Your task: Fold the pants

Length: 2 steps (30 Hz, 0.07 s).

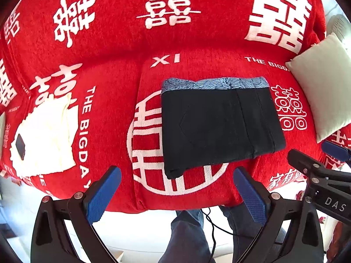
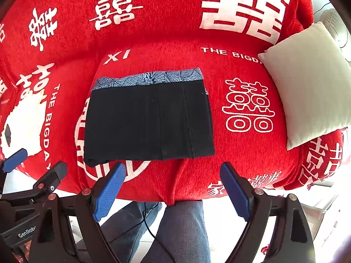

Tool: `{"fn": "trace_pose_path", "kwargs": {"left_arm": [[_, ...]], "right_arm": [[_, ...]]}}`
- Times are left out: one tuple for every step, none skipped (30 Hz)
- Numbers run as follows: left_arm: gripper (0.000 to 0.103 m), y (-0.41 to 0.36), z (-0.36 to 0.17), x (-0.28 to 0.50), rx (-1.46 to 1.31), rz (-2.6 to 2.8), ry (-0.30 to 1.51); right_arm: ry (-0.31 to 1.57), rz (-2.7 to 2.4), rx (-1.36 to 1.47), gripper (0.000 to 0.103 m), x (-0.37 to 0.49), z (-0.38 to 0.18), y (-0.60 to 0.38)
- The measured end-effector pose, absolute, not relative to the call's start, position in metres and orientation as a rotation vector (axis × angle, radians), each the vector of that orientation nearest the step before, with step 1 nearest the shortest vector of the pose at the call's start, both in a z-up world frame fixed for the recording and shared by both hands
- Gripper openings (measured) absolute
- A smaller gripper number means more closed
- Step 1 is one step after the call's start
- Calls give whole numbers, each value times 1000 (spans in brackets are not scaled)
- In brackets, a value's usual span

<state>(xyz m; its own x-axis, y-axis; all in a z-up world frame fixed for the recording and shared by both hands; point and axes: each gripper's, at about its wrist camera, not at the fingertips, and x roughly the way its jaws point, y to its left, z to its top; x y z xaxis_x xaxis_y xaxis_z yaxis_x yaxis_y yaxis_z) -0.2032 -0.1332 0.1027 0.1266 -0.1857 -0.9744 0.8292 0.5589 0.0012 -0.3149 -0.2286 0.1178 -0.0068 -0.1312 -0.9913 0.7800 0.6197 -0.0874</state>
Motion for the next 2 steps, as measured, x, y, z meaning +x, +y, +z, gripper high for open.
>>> {"fn": "trace_pose_path", "kwargs": {"left_arm": [[103,-134,103,-205,655,-824,1228],[103,-135,103,-206,657,-827,1226]], "right_arm": [[1403,-791,596,90,-315,118,-229],[1403,-791,596,90,-315,118,-229]]}}
